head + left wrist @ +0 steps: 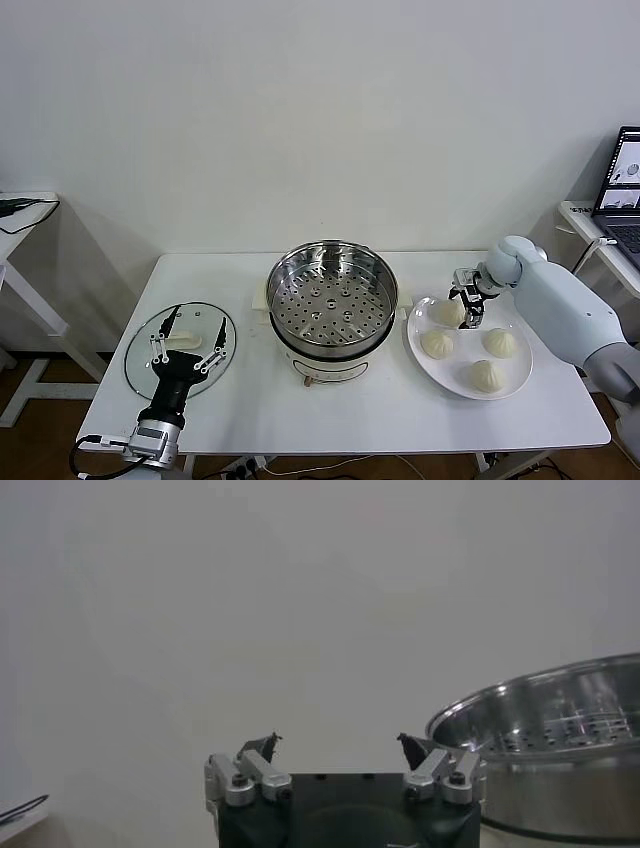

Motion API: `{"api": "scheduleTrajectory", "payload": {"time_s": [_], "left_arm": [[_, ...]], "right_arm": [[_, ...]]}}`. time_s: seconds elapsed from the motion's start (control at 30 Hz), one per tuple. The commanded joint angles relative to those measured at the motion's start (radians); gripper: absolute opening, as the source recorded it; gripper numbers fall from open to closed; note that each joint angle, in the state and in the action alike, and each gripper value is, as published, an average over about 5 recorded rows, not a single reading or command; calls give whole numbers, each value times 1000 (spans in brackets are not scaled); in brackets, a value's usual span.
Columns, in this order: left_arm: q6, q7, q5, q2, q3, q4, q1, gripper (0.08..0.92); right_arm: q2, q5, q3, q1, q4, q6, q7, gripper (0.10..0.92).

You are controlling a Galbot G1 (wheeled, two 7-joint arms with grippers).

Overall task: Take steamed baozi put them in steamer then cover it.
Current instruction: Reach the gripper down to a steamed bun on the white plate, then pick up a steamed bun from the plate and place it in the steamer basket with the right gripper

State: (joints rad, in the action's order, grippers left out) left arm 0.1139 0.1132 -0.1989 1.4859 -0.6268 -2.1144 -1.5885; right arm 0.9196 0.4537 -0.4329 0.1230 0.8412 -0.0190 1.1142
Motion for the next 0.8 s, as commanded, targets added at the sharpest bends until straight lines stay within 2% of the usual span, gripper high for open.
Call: {"api": "scheduleTrajectory", "payload": {"time_s": [0.03, 0.17, 0.43, 0.63, 0.8], "left_arm": [[1, 1, 0, 0, -1, 0, 0, 823], [1, 1, 0, 1, 0, 1, 1, 823], [1, 1, 0, 1, 1, -2, 1, 823], [-1, -1, -3, 0, 9, -4, -2, 823], [-4, -3, -6, -2, 8, -6, -8, 823]], "right_arm": [[3, 4, 3, 2, -1, 1, -2, 732], [3, 4, 7, 5, 2, 1, -4, 655], [-58, -59, -14, -10, 79, -2, 11, 639], [-215, -206, -140, -134, 290, -42, 47, 636], [-301, -274, -368, -410, 499, -149, 80, 636]]}}
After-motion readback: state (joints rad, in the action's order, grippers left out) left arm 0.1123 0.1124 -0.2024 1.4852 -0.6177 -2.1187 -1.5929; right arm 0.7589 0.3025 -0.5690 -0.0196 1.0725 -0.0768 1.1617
